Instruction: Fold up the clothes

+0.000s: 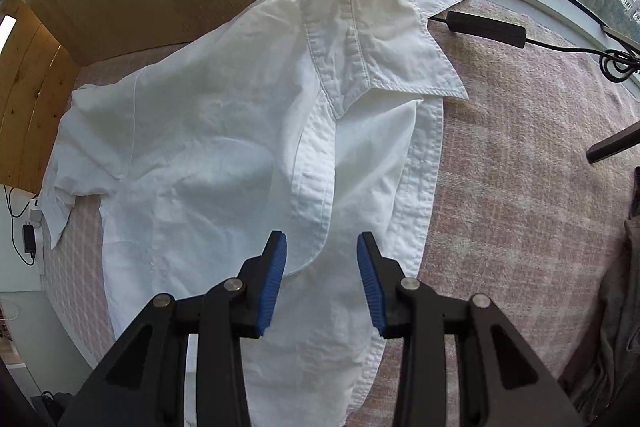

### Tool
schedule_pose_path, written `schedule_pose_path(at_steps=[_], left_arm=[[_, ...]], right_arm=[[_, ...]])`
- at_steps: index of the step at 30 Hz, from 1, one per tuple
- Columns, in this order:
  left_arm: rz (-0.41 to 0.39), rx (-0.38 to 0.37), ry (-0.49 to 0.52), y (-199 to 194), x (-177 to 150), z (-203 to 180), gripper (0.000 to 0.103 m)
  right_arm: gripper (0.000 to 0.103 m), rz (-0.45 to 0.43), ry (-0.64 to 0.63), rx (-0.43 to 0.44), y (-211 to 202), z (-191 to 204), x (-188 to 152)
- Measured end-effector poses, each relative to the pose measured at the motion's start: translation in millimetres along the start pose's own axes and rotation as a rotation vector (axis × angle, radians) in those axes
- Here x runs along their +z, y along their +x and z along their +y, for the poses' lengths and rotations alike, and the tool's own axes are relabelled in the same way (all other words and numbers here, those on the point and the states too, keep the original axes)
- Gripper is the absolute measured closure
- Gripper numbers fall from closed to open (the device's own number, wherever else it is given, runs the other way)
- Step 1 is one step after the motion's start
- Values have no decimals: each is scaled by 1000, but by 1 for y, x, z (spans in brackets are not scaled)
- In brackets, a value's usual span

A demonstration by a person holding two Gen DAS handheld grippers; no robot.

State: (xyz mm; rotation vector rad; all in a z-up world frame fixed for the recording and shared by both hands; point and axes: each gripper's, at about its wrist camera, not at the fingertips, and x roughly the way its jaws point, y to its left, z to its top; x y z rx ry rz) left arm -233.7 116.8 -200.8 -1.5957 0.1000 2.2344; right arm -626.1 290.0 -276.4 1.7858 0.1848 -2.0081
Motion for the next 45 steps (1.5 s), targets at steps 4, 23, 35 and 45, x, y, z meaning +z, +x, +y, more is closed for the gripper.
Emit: schedule_pose_path(at_steps=[4, 23, 35, 45], left_arm=[[-36, 73, -20, -40, -4, 9, 102], [105, -154, 317, 16, 14, -153, 97], [74, -54, -137, 9, -36, -6, 96], [137, -70, -129, 62, -21, 2, 91]], right_arm=[[65, 31, -30, -22, 14, 4, 17], [83, -2, -218, -153, -3, -10, 38], [76, 75, -286, 146, -59, 22, -156], [76, 125, -265, 163, -11, 46, -240]])
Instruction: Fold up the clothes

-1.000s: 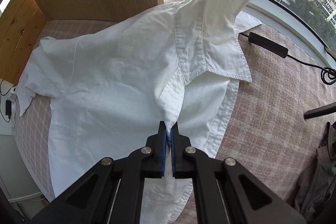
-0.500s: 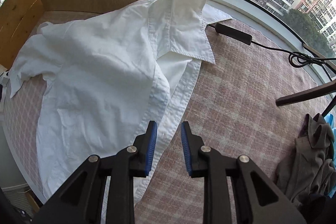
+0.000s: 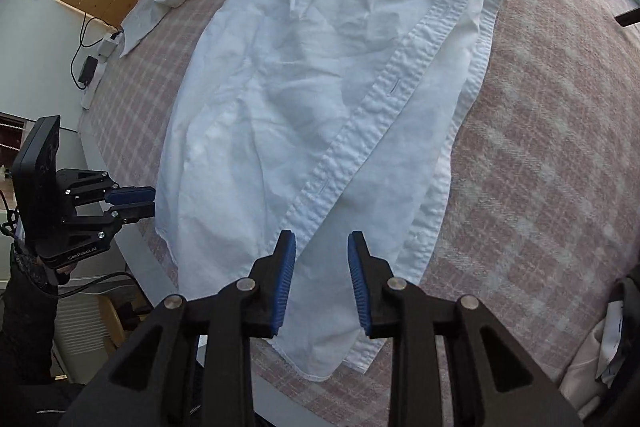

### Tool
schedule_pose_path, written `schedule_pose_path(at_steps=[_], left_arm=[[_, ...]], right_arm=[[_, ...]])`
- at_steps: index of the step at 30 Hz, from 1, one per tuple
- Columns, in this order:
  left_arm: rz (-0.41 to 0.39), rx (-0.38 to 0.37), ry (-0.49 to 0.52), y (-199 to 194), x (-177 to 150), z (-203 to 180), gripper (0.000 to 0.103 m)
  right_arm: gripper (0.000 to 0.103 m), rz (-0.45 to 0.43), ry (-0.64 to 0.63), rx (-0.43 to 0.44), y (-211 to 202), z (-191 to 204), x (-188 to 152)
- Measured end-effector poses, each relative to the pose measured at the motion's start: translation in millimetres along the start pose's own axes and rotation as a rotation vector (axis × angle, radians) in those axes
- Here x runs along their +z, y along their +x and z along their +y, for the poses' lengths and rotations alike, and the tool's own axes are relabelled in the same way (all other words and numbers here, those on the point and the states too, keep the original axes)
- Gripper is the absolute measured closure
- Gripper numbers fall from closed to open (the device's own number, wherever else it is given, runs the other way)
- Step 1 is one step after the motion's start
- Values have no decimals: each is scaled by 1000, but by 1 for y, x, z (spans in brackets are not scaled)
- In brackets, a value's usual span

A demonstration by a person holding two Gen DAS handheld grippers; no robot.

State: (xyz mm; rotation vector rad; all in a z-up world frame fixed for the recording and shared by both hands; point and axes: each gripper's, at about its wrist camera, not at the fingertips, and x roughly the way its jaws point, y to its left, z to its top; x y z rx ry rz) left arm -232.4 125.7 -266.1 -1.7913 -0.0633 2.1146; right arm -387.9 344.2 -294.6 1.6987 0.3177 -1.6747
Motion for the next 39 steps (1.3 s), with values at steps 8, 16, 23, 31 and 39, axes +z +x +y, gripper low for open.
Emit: schedule_pose_path(at_steps=[8, 16, 23, 31, 39], left_arm=[[-34, -6, 43, -14, -5, -6, 103], [-58, -64, 25, -27, -18, 8, 103], [-9, -38, 30, -9, 1, 3, 90], [30, 8, 116, 7, 3, -13, 100], [18, 3, 136, 6, 0, -9, 103]], right_arm=[[73, 42, 35, 2, 31, 24, -5], [93, -13, 46, -34, 36, 36, -6], [74, 2, 139, -9, 33, 32, -7], [69, -24, 139, -62, 43, 53, -4], [101, -94, 134, -53, 29, 54, 3]])
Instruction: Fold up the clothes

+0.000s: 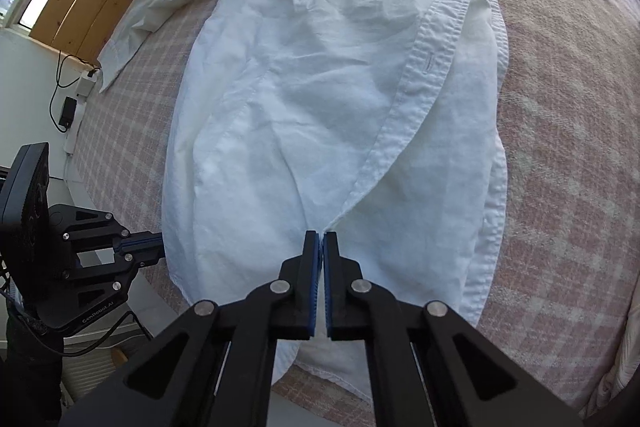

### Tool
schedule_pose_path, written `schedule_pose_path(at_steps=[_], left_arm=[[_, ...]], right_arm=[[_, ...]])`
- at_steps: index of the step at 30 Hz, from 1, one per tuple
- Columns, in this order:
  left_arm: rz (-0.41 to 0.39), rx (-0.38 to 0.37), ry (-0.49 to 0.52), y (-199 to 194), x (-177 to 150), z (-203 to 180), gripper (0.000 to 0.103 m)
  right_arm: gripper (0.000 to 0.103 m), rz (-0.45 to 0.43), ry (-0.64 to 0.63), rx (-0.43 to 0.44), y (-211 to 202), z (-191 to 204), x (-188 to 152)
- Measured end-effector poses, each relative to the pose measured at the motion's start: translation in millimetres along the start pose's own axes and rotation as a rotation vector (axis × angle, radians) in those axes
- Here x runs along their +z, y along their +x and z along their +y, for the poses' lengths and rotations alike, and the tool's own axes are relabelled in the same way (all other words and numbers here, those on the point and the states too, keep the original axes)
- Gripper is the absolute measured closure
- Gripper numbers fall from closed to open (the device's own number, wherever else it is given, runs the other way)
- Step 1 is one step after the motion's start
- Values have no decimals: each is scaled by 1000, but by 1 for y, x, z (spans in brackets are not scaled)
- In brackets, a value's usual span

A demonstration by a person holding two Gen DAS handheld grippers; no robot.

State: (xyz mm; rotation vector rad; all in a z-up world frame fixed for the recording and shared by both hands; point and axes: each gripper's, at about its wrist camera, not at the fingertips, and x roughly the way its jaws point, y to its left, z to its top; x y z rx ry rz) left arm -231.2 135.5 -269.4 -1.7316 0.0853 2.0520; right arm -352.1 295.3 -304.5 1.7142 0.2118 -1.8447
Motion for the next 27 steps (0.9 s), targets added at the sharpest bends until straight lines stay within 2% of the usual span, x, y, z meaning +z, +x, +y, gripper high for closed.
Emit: schedule_pose_path(at_steps=[4, 7, 9, 12, 13, 15, 18, 22, 24, 27], left_arm=[[3, -6, 5, 0, -1, 2, 103], [7, -8, 9, 0, -2, 4, 103], [11, -9, 12, 0, -2, 5, 103], [23, 4, 22, -2, -2, 7, 103], [22, 19, 27, -5, -2, 7, 103], [-1, 29, 19, -17, -2, 6, 103], [-51, 0, 36, -41, 5, -12, 103], [-73, -53, 97, -46, 28, -62, 103], [-71, -82, 104, -36, 44, -82, 103], [-57, -79, 78, -17, 55, -103, 103]], right_arm=[[101, -40, -16, -71, -21, -11, 10], [101, -64, 3, -220, -32, -34, 12], [97, -6, 52, -259, -23, -56, 14], [96, 73, 71, -188, -17, -66, 14], [96, 79, 54, -175, -20, -66, 16], [94, 31, 25, -138, -39, -66, 27], [87, -63, 39, -142, -67, -80, 63], [86, -149, 46, -141, -94, -118, 129], [85, -159, 30, -142, -85, -125, 168], [79, -157, 12, -131, -61, -130, 225]])
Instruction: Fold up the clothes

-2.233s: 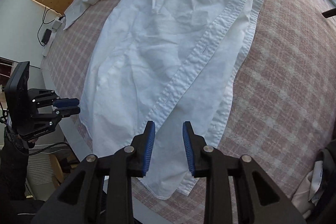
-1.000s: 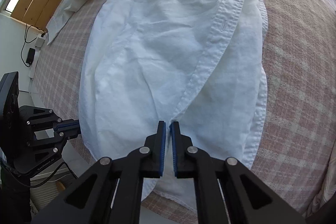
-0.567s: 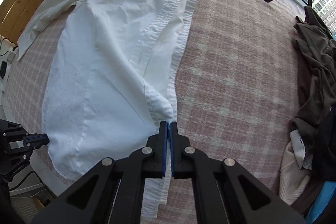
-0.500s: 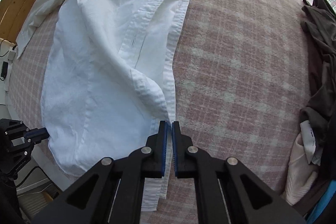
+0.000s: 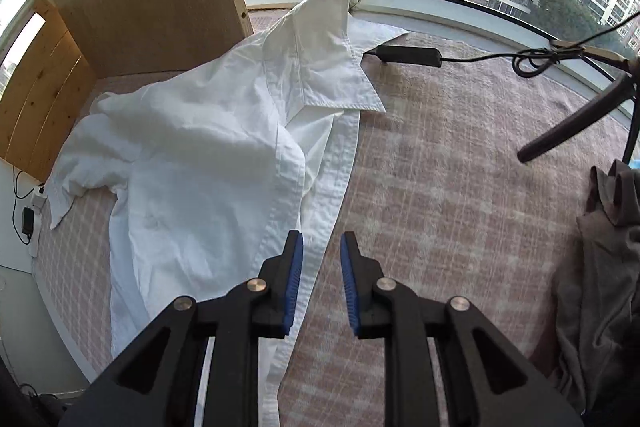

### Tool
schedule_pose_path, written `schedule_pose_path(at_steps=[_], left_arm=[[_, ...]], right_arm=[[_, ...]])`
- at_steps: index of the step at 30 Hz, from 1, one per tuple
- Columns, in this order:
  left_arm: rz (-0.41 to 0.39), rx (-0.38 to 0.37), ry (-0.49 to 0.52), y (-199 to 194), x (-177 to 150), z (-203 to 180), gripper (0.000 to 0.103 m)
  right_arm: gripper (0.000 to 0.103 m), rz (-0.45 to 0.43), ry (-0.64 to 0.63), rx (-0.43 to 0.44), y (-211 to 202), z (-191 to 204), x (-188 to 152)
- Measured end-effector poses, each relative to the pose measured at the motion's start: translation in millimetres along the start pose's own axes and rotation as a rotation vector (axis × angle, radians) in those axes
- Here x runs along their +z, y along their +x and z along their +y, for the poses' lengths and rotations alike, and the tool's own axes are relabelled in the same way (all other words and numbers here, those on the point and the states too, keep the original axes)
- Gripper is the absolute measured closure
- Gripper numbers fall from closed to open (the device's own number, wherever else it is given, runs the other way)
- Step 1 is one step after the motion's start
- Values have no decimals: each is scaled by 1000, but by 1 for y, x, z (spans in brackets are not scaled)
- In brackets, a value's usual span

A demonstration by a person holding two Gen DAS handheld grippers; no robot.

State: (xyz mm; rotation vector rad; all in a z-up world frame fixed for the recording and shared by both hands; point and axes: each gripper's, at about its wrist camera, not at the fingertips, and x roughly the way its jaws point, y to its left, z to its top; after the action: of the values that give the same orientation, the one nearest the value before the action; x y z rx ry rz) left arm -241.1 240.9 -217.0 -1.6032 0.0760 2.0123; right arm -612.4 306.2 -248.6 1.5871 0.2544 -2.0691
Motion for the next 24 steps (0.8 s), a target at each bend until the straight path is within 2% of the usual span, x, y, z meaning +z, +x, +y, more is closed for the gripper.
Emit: schedule_pose_path(at_steps=[2, 6, 11, 13, 14, 18, 21, 22, 23, 24], left_arm=[[9, -9, -32, 6, -2, -2, 103], [38, -14, -90, 20, -5, -4, 103], [73, -7, -131, 37, -9, -4, 103], [85, 5, -139, 42, -10, -4, 103], [92, 9, -142, 45, -11, -3, 103], [121, 22, -146, 55, -15, -2, 103], [122, 26, -140, 55, -15, -4, 103], [123, 28, -138, 55, -15, -4, 103], [125, 29, -136, 53, -16, -4, 103], [126, 31, -135, 52, -16, -5, 103]], right_arm=[[79, 14, 18, 39, 22, 2, 20], [79, 43, -35, 24, 46, 14, 43], [79, 54, -96, 77, 49, 26, 47], [86, 60, -106, 108, 46, 27, 46], [98, 63, -118, 115, 45, 28, 45], [100, 15, -208, 52, 35, 38, 43], [100, -71, -210, -39, 24, 31, 55], [100, -97, -209, -36, 23, 28, 59], [99, -87, -221, -27, 28, 28, 62], [97, -55, -248, -57, 36, 31, 62]])
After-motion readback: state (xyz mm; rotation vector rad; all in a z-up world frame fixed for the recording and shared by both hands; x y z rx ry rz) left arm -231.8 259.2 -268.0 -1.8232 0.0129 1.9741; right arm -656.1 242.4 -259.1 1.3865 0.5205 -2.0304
